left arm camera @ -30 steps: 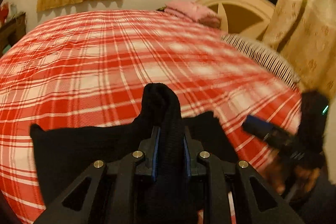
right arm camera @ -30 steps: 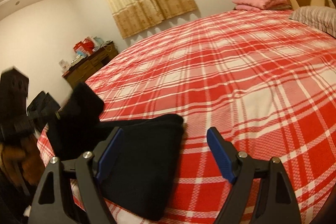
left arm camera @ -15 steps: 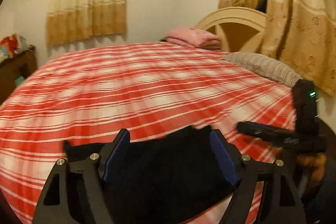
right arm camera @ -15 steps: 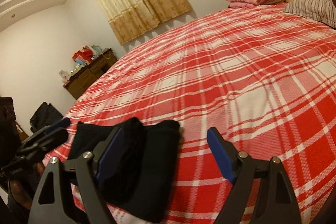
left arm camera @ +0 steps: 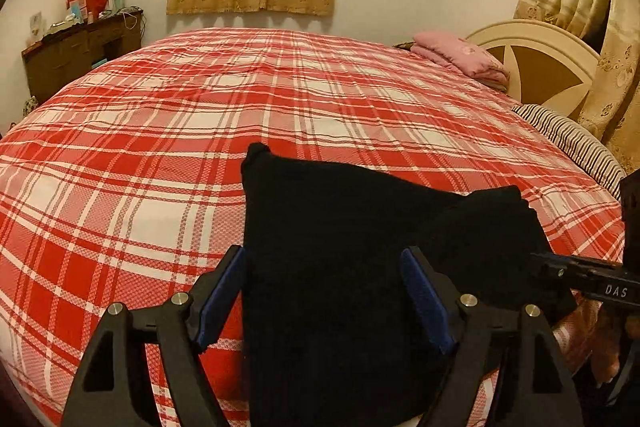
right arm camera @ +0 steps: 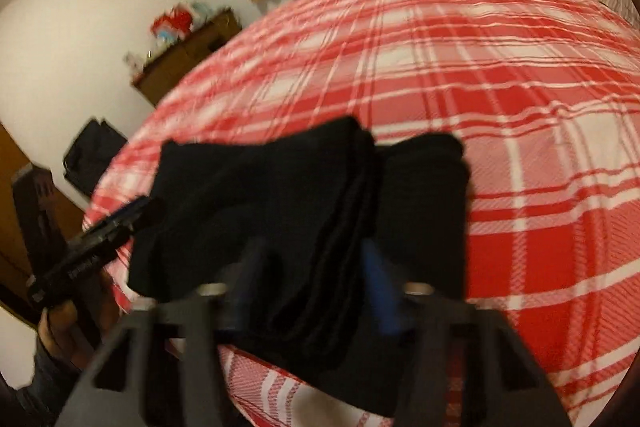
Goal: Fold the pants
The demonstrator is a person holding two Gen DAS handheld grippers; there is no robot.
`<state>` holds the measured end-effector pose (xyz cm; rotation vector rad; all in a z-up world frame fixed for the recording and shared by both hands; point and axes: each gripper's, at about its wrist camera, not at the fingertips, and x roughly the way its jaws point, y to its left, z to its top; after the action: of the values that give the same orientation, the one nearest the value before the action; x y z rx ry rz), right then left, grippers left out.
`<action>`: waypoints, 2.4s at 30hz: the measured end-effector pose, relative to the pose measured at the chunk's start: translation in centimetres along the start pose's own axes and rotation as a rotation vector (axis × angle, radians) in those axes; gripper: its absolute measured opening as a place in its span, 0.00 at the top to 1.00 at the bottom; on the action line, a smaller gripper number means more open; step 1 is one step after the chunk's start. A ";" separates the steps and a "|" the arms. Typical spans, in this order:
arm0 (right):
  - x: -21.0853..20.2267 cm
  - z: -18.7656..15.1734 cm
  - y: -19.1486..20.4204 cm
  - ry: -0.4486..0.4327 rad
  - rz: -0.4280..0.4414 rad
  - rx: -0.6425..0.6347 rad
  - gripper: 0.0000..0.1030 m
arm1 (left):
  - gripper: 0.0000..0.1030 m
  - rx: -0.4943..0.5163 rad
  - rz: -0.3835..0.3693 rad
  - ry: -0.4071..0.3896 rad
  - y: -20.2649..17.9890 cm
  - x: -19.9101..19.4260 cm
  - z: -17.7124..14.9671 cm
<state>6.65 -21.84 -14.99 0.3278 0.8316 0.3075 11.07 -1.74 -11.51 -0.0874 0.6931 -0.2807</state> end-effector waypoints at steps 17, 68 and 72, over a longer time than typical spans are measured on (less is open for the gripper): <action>-2.2 -0.1 -3.2 -0.016 -0.084 0.033 0.76 | 0.23 -0.053 0.015 0.058 1.1 1.8 -1.4; 1.2 3.6 0.1 -0.039 -0.091 -0.146 0.36 | 0.10 -0.050 0.088 0.071 2.9 2.6 -0.7; 1.3 3.5 0.0 -0.044 -0.088 -0.154 0.36 | 0.10 -0.011 0.082 0.073 2.4 1.8 -1.8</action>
<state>10.15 -21.89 -13.62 0.1534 0.7722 0.2796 11.81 0.12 -14.38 -0.0594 0.7692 -0.2022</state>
